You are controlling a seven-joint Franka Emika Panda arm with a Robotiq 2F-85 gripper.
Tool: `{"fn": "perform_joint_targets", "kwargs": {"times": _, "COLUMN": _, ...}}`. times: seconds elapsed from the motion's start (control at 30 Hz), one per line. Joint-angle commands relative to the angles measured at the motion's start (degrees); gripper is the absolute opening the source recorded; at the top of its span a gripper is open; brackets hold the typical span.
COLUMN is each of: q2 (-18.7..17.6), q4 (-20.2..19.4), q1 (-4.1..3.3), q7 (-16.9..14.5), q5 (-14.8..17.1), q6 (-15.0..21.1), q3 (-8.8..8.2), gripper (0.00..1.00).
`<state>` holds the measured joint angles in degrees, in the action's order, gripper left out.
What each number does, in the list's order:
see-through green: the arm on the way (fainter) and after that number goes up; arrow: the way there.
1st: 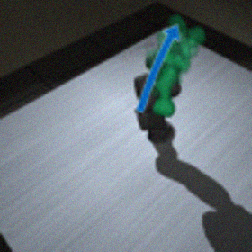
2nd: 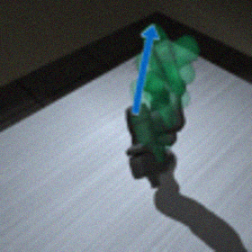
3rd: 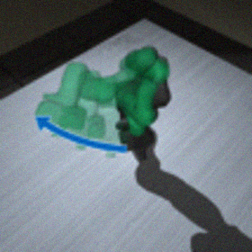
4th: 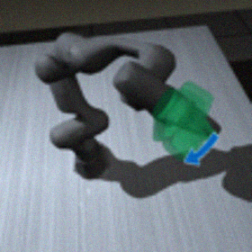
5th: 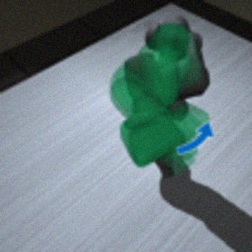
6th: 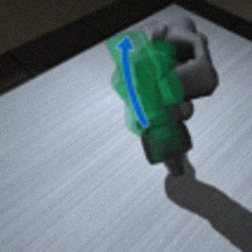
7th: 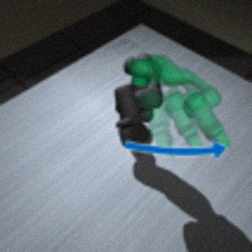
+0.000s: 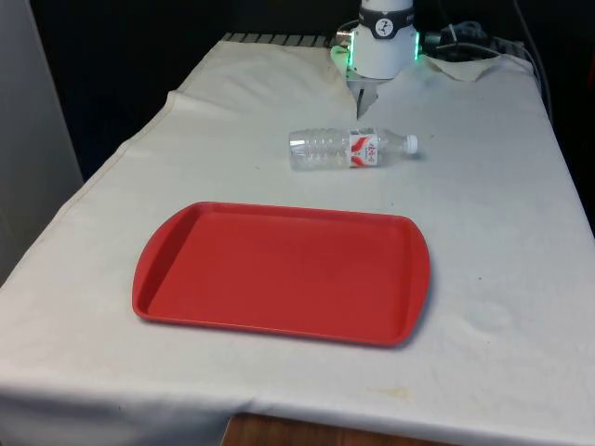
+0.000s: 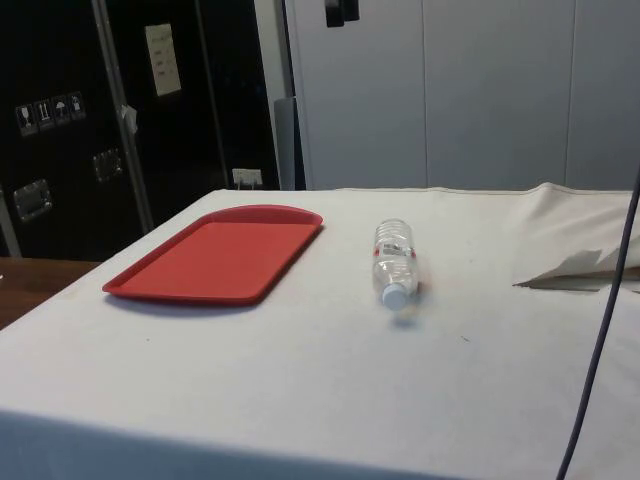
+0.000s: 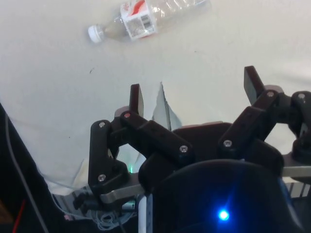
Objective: Place the bottle upright on the tray.
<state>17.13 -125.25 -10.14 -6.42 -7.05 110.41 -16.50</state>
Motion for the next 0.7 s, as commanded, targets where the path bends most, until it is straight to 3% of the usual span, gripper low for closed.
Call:
{"fn": "perform_joint_targets", "kwargs": {"times": 0.0, "q2": 1.1, "q4": -1.2, "q1": 0.06, "q7": 0.5, "q5": -0.3, "q6": 0.8, "q3": 0.29, "gripper": 1.00}}
{"fn": "perform_joint_targets", "kwargs": {"times": 0.67, "q2": 7.8, "q4": -8.7, "q1": 0.11, "q7": 0.9, "q5": -0.3, "q6": 1.1, "q3": 1.95, "gripper": 1.00}}
